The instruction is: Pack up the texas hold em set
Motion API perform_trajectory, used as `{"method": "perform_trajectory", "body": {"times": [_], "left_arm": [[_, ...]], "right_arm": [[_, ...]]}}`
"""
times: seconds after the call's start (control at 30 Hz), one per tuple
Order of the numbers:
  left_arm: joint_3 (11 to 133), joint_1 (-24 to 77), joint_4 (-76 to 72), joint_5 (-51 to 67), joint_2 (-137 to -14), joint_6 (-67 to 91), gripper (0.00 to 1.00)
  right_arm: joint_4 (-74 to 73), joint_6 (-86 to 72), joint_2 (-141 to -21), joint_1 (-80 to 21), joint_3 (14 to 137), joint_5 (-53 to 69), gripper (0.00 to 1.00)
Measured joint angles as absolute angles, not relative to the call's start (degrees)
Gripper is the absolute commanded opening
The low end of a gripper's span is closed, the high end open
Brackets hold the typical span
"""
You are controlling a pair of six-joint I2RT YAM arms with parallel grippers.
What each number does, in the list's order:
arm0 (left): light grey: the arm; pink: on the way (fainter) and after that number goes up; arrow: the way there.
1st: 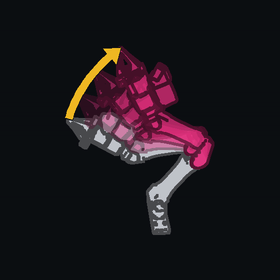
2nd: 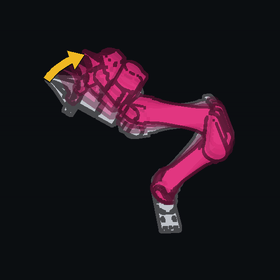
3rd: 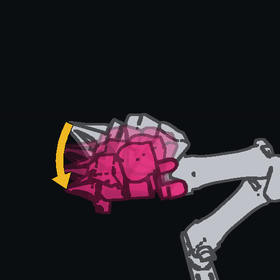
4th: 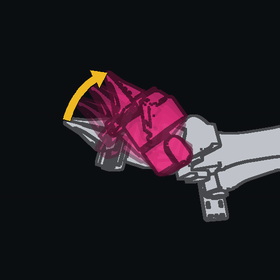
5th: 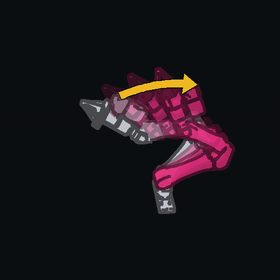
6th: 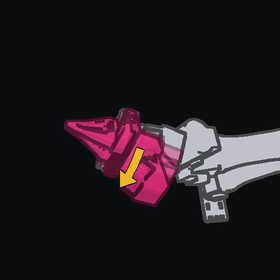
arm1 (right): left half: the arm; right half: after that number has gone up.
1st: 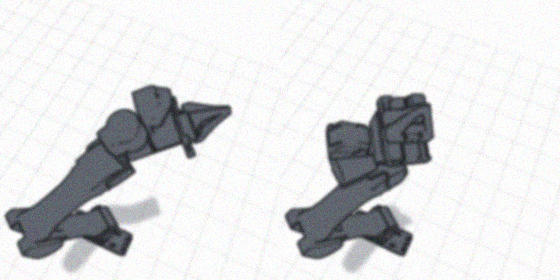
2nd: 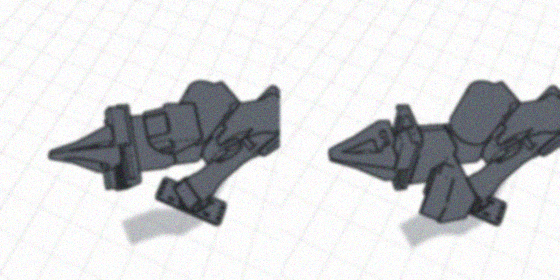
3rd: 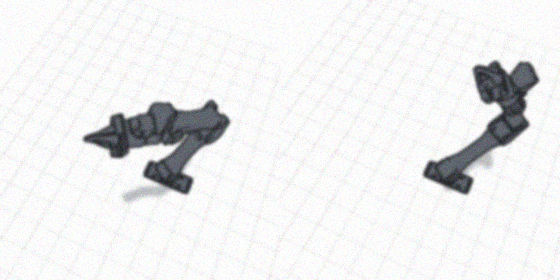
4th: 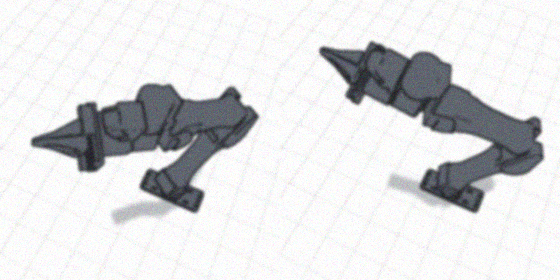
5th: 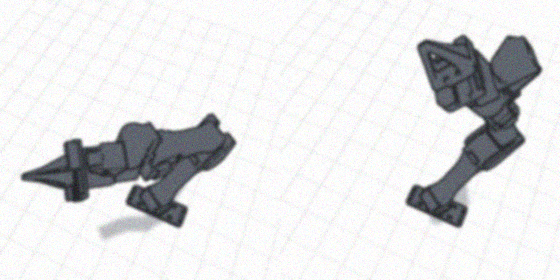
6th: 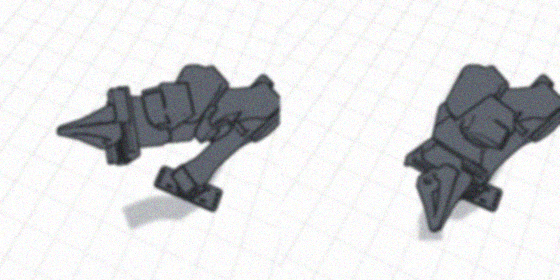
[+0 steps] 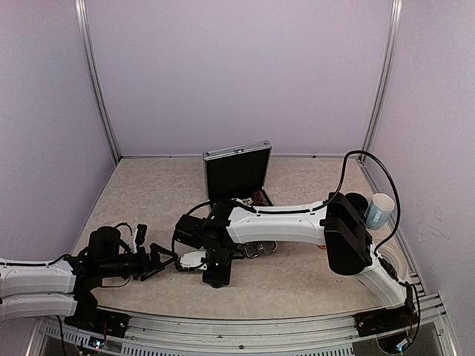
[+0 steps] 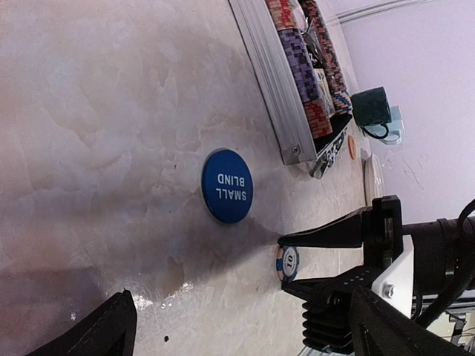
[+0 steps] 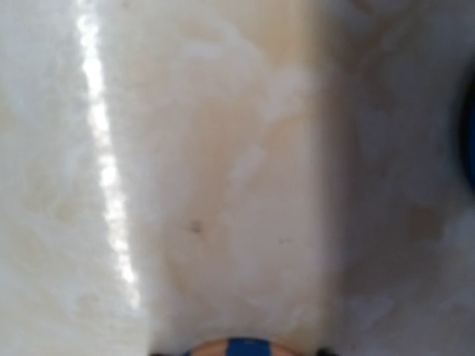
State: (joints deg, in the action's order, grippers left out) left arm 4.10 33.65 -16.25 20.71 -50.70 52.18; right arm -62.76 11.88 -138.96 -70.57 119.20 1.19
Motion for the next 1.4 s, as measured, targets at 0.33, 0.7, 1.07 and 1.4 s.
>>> {"method": "perform_trajectory", "body": {"times": [0.33,0.7,1.07,1.4], "left_arm": [[4.1,33.4,-16.2,20.8,-50.9,52.2,0.99],[4.1,32.9,-21.5,21.8,-54.0,52.3,0.98],[4.1,32.9,-24.3,22.0,-56.8,52.3,0.99],[4.2,31.7,-14.0,19.1,-50.1,52.2,0.99]], "right_arm": [[-62.8,11.7,-138.8,-70.4,119.4,1.2,0.29],[-61.6,12.5,-137.4,-70.4,119.0,-1.6,0.29],[-60.0,12.8,-135.6,-70.3,115.6,-2.9,0.73],[-61.4,12.4,-136.7,-69.2,116.7,-3.1,0.79]]}}
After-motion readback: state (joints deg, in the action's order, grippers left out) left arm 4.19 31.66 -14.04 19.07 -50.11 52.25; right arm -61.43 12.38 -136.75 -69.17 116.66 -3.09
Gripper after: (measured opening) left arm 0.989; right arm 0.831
